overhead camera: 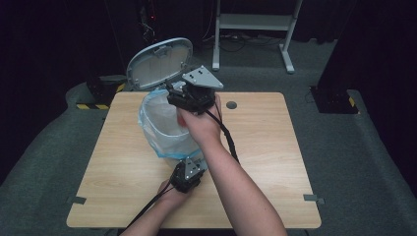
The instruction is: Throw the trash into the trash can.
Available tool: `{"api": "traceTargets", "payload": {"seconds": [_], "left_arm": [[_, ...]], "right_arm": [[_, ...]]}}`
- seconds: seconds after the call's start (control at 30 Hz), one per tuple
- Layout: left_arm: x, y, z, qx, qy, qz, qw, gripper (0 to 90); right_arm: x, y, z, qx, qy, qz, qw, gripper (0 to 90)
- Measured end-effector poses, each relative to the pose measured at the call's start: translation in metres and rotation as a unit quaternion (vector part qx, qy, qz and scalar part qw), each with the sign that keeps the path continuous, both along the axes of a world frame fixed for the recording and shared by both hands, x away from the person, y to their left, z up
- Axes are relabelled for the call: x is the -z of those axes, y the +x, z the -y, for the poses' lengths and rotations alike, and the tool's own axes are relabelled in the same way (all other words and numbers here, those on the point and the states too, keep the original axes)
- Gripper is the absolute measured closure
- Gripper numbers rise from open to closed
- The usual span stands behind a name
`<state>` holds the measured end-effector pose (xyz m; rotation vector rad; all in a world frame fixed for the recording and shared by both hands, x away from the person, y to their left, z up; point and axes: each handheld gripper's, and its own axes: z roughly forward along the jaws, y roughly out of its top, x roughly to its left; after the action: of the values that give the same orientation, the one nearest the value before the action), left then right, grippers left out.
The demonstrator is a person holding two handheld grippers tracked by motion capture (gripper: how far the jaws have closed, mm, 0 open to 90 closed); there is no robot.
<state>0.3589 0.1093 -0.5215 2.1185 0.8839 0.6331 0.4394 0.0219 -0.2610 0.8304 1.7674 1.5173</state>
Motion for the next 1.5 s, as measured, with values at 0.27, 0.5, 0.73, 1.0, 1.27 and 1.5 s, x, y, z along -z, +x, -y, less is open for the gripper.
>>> {"api": "traceTargets", "payload": {"seconds": [0.27, 0.5, 0.73, 1.0, 1.27, 1.5], "left_arm": [[0.0, 0.0, 0.0, 0.0, 0.0, 0.0, 1.0, 69.8], [0.0, 0.0, 0.0, 0.0, 0.0, 0.0, 1.0, 69.8], [0.0, -0.001, 0.001, 0.0, 0.003, 0.002, 1.0, 69.8], [0.0, -0.001, 0.001, -0.001, 0.002, 0.003, 1.0, 69.7], [0.0, 0.0, 0.0, -0.001, -0.001, 0.0, 1.0, 69.9], [0.0, 0.0, 0.0, -0.001, -0.002, 0.001, 1.0, 70.0]], "right_arm": [[0.0, -0.01, 0.007, -0.001, -0.004, 0.005, 1.0, 20.0], [0.003, -0.021, 0.022, 0.0, -0.009, 0.015, 0.9998, 19.7], [0.005, -0.032, 0.035, 0.001, -0.007, 0.02, 0.9998, 20.0], [0.012, -0.044, 0.048, 0.007, -0.019, 0.024, 0.9995, 19.9], [0.025, -0.051, 0.065, 0.018, -0.025, 0.015, 0.9994, 19.7], [0.04, -0.059, 0.075, 0.032, -0.045, 0.013, 0.9984, 18.4]]}}
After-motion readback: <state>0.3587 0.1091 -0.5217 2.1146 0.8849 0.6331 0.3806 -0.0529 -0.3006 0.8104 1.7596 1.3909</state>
